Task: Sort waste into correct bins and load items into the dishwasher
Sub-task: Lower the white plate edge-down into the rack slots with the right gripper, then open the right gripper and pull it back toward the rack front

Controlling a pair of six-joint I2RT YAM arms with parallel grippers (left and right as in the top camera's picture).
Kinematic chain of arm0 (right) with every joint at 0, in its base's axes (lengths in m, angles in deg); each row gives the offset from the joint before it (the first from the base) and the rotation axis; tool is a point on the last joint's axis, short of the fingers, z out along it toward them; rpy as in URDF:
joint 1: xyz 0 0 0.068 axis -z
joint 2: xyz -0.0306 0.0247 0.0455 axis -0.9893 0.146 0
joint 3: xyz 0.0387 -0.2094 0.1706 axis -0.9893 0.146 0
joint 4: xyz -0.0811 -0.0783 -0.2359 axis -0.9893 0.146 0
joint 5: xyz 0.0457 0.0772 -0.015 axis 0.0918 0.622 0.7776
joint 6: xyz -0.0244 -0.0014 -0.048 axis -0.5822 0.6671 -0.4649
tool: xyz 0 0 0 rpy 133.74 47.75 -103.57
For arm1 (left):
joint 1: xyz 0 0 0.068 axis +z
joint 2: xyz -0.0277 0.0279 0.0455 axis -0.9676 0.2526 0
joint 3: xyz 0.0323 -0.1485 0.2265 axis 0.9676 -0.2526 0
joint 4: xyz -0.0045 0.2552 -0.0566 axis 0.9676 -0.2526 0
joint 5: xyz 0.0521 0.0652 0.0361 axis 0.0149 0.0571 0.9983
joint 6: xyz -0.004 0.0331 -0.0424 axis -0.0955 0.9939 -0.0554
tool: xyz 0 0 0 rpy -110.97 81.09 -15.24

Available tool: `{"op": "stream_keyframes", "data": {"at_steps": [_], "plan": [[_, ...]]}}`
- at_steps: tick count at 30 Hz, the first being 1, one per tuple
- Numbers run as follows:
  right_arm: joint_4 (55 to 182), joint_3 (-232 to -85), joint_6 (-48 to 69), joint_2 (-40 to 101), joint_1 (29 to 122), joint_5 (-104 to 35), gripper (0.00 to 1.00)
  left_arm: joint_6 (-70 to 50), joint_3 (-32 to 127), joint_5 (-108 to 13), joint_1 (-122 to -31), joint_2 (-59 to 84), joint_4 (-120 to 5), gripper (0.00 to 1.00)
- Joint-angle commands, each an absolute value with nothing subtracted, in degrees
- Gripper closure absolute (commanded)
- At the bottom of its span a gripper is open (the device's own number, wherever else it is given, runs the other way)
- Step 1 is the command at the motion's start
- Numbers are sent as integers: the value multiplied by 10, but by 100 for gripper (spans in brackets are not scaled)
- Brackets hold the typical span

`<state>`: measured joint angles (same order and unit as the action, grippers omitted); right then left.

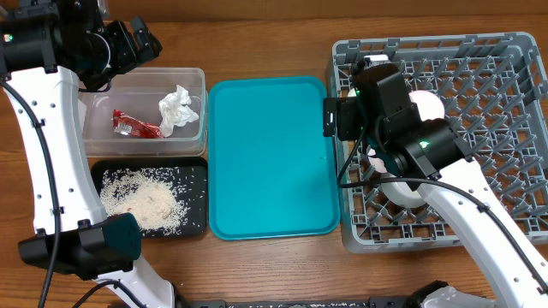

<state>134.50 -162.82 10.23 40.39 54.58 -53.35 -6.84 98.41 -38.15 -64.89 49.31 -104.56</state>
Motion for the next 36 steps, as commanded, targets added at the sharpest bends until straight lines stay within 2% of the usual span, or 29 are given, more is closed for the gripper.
{"op": "stream_keyframes", "data": {"at_steps": [1,16,36], "plan": [[1343,-1643,101,398,547,-527,0,-72,992,-388,-653,492,-1045,0],[1344,-1643,101,395,547,-527,0,-72,992,-388,-653,492,-1045,0],[1328,-1629,102,129,587,-527,0,-72,992,-388,-653,492,-1045,0]]}}
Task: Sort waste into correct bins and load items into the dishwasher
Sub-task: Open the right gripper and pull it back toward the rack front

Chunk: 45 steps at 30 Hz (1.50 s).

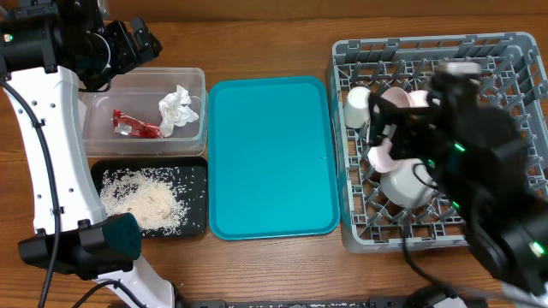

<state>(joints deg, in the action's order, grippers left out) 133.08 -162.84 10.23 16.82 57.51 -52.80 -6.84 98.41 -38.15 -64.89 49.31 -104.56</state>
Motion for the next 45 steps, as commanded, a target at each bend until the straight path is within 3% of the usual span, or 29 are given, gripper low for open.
{"op": "stream_keyframes", "data": {"at_steps": [1,20,28,34,45], "plan": [[1328,-1622,103,113,593,-527,0,-72,992,-388,-653,492,-1045,0],[1273,-1290,106,-240,717,-524,0,-72,992,-388,-653,492,-1045,0],[1132,-1099,111,-361,766,-457,0,-72,992,-388,-653,492,-1045,0],[977,-976,194,-394,812,-437,0,-72,992,-388,-653,492,-1045,0],[869,-912,193,-401,813,-439,0,-72,992,-388,-653,492,-1045,0]]}}
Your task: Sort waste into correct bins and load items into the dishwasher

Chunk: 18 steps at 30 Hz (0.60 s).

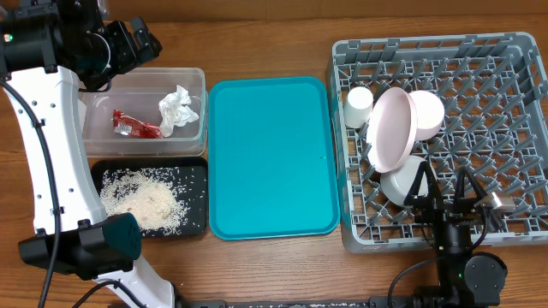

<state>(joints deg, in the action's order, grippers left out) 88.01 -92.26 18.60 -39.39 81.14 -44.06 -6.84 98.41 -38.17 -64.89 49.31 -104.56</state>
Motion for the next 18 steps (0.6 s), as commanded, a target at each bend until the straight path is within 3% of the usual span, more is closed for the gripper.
{"op": "stream_keyframes", "data": {"at_steps": [1,9,18], "plan": [[860,-906,193,-401,813,-439,0,-72,992,-388,-653,492,-1045,0],[801,-847,194,-401,812,-437,0,-72,992,-388,-653,492,-1045,0],[823,-847,144,-401,804,-437,0,-72,992,-388,-653,492,-1045,0]]}}
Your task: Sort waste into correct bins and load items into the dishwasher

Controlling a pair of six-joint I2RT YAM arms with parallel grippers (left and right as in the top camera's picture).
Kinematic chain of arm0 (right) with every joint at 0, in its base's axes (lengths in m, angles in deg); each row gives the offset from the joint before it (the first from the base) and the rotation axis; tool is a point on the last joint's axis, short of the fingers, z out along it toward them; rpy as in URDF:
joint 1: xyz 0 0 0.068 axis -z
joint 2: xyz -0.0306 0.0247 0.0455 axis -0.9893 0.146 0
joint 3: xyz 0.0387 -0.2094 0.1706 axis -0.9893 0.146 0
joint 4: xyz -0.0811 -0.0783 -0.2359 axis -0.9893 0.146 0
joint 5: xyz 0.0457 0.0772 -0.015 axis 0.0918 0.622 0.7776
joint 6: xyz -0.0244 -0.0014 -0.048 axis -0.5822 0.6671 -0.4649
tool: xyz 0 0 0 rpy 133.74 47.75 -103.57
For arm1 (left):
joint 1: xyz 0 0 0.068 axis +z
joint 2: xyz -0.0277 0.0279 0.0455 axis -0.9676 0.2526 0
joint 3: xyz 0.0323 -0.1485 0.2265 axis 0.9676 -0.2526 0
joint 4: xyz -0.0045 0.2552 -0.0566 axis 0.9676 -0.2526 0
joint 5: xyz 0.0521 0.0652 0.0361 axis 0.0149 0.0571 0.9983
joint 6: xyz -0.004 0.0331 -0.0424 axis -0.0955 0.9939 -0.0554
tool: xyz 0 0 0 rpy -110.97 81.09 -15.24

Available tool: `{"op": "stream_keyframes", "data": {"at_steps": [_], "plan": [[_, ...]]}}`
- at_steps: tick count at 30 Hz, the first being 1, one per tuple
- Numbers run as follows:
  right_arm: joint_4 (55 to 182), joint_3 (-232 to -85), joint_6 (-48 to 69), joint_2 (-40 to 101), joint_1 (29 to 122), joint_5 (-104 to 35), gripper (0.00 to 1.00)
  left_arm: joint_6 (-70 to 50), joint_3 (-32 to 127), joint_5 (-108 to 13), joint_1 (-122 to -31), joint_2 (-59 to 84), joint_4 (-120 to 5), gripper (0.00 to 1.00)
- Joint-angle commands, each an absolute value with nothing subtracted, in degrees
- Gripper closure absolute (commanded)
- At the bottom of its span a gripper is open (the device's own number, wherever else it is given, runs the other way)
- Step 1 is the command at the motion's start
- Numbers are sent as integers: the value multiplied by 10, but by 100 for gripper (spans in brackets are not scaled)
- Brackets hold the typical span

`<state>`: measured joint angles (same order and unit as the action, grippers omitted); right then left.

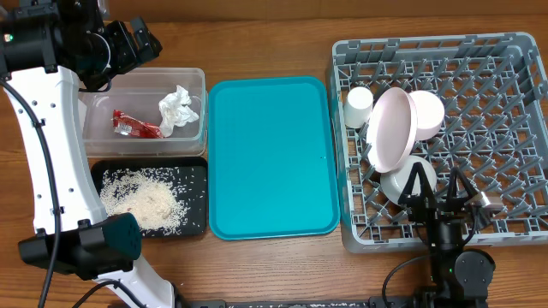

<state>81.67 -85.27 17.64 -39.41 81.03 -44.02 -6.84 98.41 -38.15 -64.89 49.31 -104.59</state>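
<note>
The grey dish rack [505, 103] at the right holds a white cup [359, 104], a pink plate [391, 128] standing on edge against a white bowl [428, 113], and a second white bowl [402, 182]. My right gripper [436, 182] is open and empty at the rack's front edge, just right of that lower bowl. The teal tray [272, 154] in the middle is bare. My left gripper [147, 40] hangs open beyond the far edge of the clear bin [199, 81], holding nothing.
The clear bin contains a red wrapper [134, 127] and a crumpled white tissue [177, 109]. In front of it a black tray [197, 171] holds scattered rice [145, 198]. The left arm's white links run down the table's left side.
My right gripper has shifted slightly to the left along the rack's front edge, still open. The dishes, the bins and the left arm are unchanged.
My right arm first reached over the rack's left side, covering the pink plate and bowls. Then it was blurred, further back, with the plate showing. By 0.6 s ago it was open at the rack's front, the plate standing in the rack. The left arm stayed put.
</note>
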Motion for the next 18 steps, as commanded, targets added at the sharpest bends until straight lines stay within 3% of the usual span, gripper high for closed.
{"op": "stream_keyframes", "data": {"at_steps": [1,4,18], "plan": [[842,-847,127,-401,799,-437,0,-72,992,-388,-653,492,-1045,0],[902,-847,99,-401,794,-436,0,-72,992,-388,-653,492,-1045,0],[903,-847,-38,-401,791,-407,0,-72,992,-388,-653,492,-1045,0]]}}
